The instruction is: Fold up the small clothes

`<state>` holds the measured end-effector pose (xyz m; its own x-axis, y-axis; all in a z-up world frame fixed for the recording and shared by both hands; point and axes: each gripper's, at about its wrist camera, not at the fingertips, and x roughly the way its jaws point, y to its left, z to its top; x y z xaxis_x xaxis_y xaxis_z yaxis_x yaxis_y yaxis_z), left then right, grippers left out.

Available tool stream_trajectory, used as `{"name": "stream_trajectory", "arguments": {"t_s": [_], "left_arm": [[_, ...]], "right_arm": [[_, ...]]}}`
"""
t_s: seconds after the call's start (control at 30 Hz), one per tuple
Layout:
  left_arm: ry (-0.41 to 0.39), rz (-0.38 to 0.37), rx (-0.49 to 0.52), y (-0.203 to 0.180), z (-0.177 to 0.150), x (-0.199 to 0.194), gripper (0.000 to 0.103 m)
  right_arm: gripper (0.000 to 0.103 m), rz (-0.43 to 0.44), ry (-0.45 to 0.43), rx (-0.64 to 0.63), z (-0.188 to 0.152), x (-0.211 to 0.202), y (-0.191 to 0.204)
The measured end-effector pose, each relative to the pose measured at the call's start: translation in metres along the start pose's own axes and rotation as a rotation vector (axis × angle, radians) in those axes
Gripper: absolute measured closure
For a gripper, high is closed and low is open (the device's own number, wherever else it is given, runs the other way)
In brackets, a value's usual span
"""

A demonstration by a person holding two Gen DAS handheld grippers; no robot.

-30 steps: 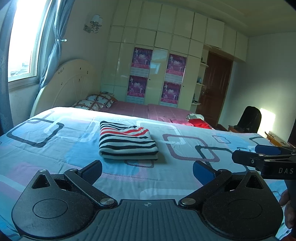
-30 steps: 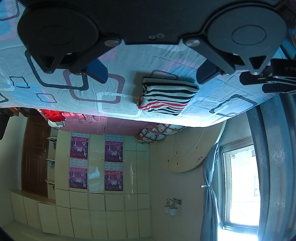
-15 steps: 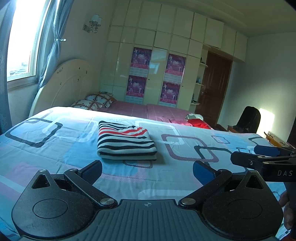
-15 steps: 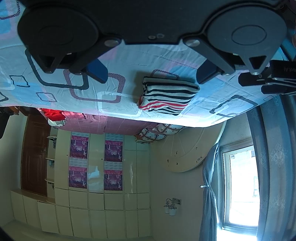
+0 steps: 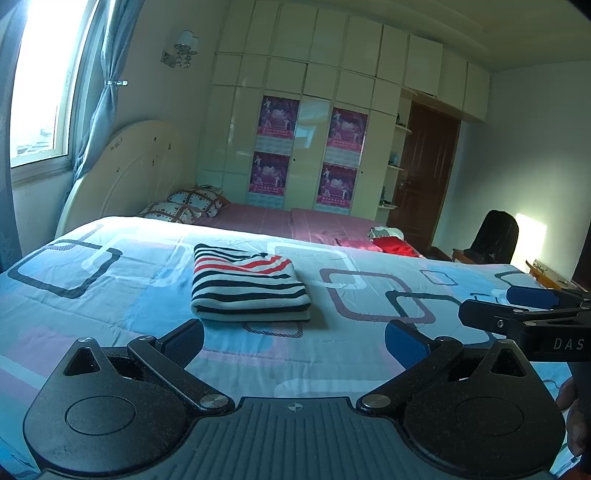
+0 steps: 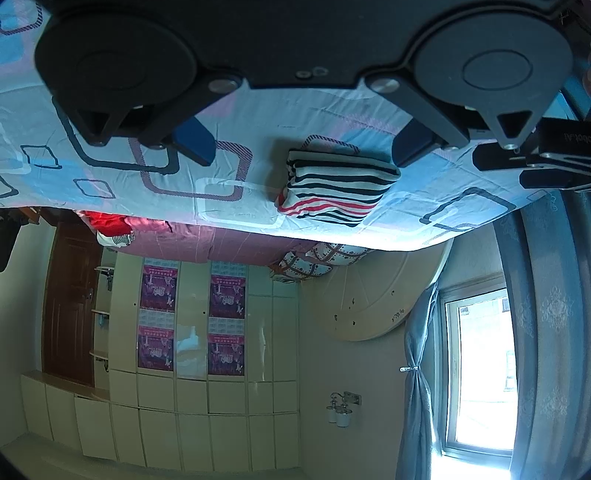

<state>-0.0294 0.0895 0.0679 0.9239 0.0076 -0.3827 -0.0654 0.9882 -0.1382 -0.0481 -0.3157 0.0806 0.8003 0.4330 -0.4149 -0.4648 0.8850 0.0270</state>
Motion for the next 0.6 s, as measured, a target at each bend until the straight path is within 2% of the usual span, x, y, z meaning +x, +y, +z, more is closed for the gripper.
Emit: {"name": "stream_trajectory", "arguments": {"t_s": [0.6], "left_arm": [[0.007,-0.011,0.009,-0.0062,-0.0001,0.0021,0.0]], "right_arm": [[0.001,0.003,0.007,-0.018,-0.0014,0.0026,0.0013]]}}
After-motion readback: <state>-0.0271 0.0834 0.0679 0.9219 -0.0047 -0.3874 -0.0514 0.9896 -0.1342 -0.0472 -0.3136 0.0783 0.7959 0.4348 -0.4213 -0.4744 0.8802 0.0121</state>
